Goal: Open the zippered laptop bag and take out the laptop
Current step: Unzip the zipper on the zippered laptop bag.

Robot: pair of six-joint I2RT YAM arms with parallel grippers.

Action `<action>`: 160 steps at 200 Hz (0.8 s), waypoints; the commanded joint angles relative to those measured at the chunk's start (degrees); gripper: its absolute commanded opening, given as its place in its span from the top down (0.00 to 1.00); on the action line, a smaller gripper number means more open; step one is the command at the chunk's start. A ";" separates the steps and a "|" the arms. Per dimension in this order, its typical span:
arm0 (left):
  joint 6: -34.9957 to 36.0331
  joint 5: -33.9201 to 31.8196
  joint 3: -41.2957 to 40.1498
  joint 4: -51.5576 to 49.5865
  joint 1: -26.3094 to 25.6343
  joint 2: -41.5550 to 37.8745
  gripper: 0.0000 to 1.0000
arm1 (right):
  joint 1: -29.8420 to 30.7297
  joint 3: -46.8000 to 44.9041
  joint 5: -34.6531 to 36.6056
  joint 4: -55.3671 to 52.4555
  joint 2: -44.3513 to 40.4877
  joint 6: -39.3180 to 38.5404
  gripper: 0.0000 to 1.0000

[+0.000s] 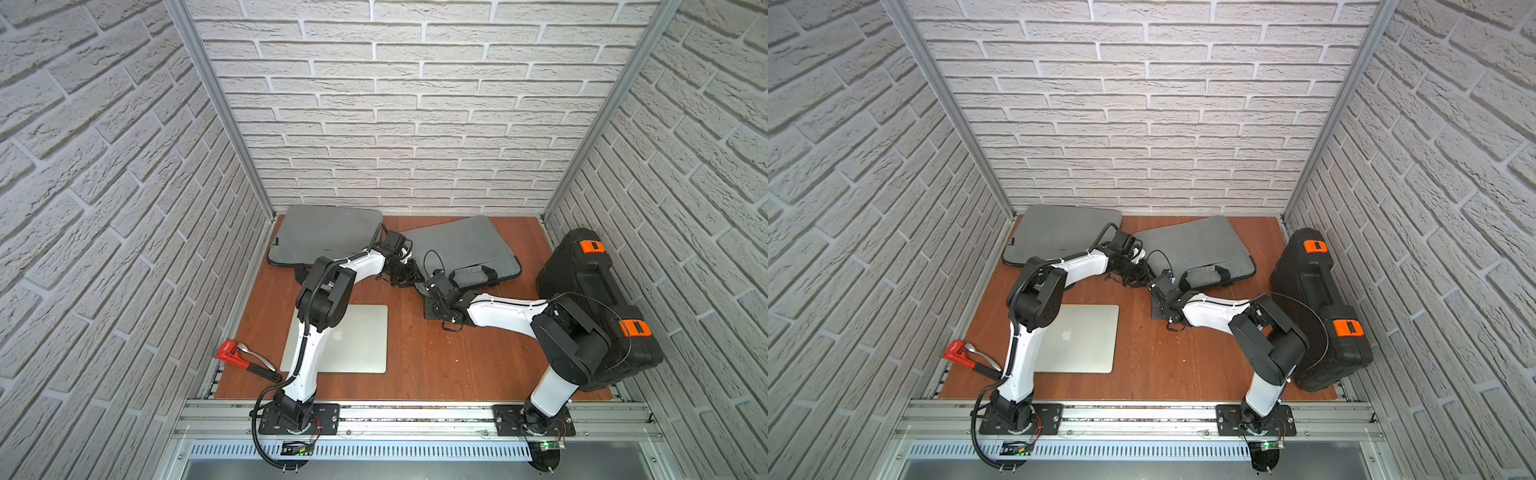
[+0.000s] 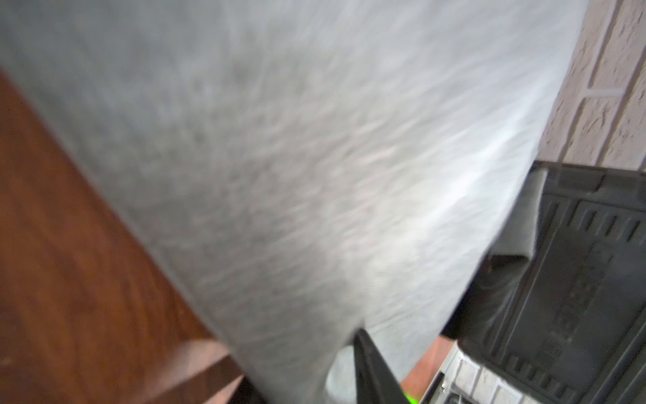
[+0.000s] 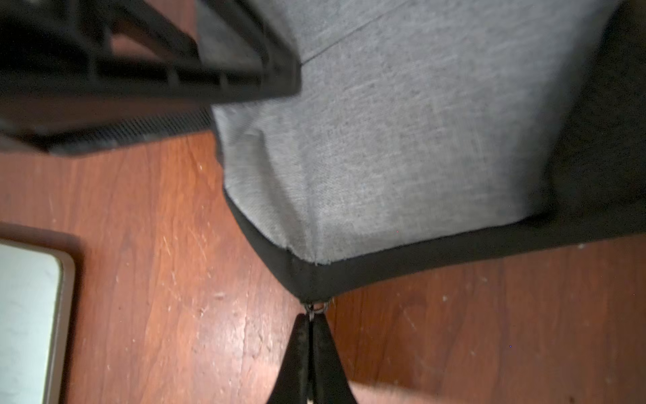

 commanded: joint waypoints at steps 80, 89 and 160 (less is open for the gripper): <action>-8.87 -12.47 -19.82 11.81 -2.96 -15.25 0.45 | -0.64 -1.09 -7.53 -8.89 -3.95 -1.97 0.94; -10.25 -13.05 -21.46 13.13 -4.04 -16.21 0.46 | -0.86 -1.00 -7.84 -8.60 -3.87 -2.05 0.94; -16.86 -8.92 -25.41 22.98 -9.67 -14.04 0.51 | -1.65 0.14 -9.55 -7.43 -3.85 -2.75 0.94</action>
